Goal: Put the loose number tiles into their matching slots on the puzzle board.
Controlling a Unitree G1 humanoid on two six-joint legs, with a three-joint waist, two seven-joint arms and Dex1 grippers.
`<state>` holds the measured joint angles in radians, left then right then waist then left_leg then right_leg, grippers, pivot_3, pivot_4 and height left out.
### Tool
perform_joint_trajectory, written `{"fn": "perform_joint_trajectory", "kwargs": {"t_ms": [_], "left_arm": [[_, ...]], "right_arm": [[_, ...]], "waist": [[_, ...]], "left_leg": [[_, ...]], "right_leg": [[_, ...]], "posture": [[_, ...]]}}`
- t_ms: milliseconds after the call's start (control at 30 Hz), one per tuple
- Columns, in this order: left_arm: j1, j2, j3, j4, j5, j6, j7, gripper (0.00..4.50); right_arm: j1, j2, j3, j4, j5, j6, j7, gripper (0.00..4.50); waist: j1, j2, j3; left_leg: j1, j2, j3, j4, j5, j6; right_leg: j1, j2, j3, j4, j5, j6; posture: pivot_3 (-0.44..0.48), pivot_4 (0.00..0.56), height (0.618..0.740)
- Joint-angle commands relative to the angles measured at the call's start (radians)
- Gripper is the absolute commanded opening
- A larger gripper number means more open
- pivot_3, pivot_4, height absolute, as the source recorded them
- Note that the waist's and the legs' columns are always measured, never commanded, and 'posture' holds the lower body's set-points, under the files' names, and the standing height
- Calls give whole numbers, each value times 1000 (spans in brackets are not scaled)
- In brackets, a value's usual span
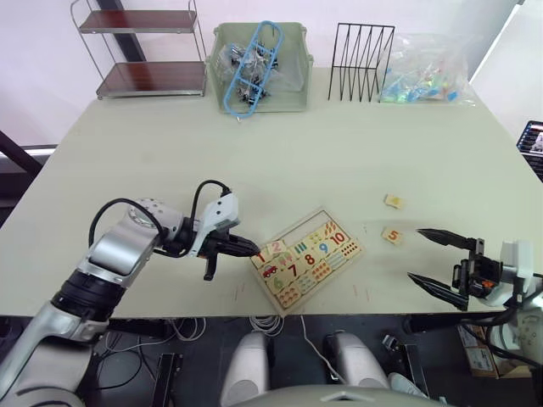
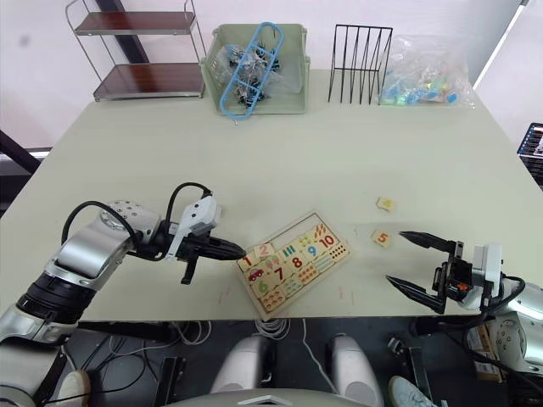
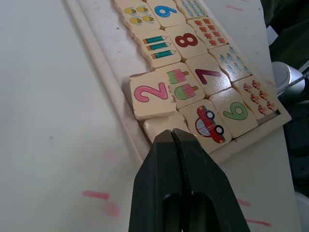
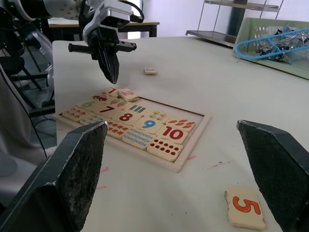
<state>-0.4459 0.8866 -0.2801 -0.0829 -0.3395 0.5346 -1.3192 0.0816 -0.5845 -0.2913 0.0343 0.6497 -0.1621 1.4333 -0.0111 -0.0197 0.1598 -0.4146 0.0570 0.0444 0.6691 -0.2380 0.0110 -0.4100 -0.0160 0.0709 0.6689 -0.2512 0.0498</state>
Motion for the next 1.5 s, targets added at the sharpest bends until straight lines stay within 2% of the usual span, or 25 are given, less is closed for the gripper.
{"fn": "perform_joint_trajectory", "kwargs": {"t_ms": [33,667,1500], "left_arm": [[-2,-10,3,-34,8,-11,-6,18],[0,-68,-22,57,102,-104,-16,18],[-7,-114,-34,52,124,-108,-25,18]], "right_arm": [[3,-16,-25,-42,22,0,-2,4500],[13,-19,-31,-57,24,4,-13,4500],[15,-15,-35,-30,25,-13,3,4500]], "waist": [[0,0,0],[0,0,0],[0,0,0]], "left_leg": [[0,0,0,0,0,0],[0,0,0,0,0,0],[0,0,0,0,0,0]], "right_leg": [[0,0,0,0,0,0],[0,0,0,0,0,0],[0,0,0,0,0,0]], "posture": [[0,150,740],[0,150,740],[0,150,740]]}}
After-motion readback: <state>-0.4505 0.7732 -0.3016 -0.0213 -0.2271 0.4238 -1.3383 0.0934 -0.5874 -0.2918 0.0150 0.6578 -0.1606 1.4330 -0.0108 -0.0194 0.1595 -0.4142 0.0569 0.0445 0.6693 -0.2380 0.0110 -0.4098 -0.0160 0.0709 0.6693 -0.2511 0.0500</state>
